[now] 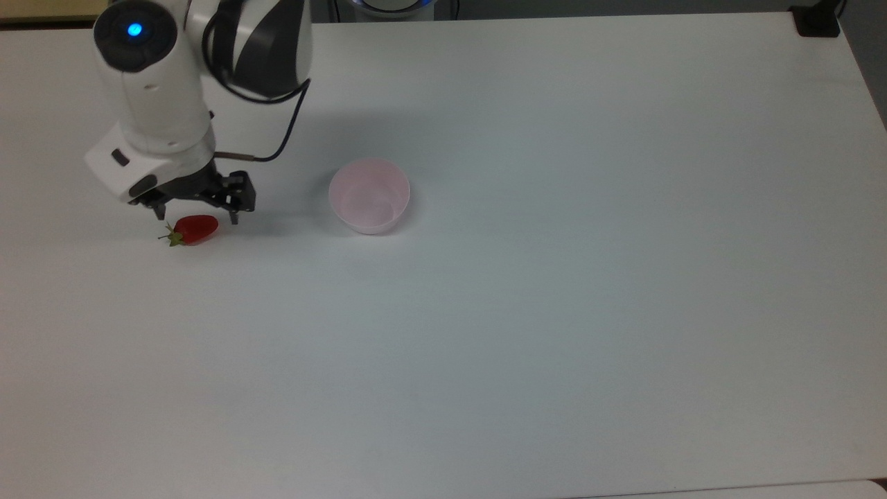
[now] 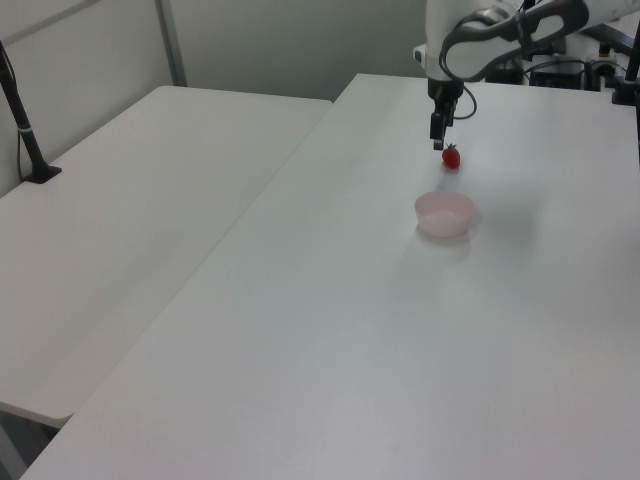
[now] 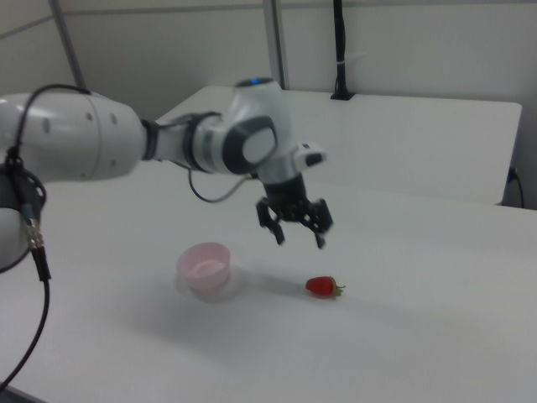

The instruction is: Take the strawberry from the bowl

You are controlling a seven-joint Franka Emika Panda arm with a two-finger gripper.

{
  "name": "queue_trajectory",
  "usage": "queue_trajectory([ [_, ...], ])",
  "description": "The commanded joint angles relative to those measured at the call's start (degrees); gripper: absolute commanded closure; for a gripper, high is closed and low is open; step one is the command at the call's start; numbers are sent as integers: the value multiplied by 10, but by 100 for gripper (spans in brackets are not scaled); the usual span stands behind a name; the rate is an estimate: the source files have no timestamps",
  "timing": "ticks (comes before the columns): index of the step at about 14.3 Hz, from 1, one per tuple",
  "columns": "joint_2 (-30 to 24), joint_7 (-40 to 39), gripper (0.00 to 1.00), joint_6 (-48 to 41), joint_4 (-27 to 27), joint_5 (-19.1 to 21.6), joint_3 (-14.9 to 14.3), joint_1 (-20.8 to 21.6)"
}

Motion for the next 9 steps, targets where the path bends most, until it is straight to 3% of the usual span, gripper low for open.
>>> queue_trajectory([
  [1,-94,78,0,-108,-11,0,0,68],
  [4,-142,146,0,-190,-11,12,0,133],
  [6,-176,244,0,-235,-12,14,0,179],
  [9,-216,251,0,-267,-21,18,0,206],
])
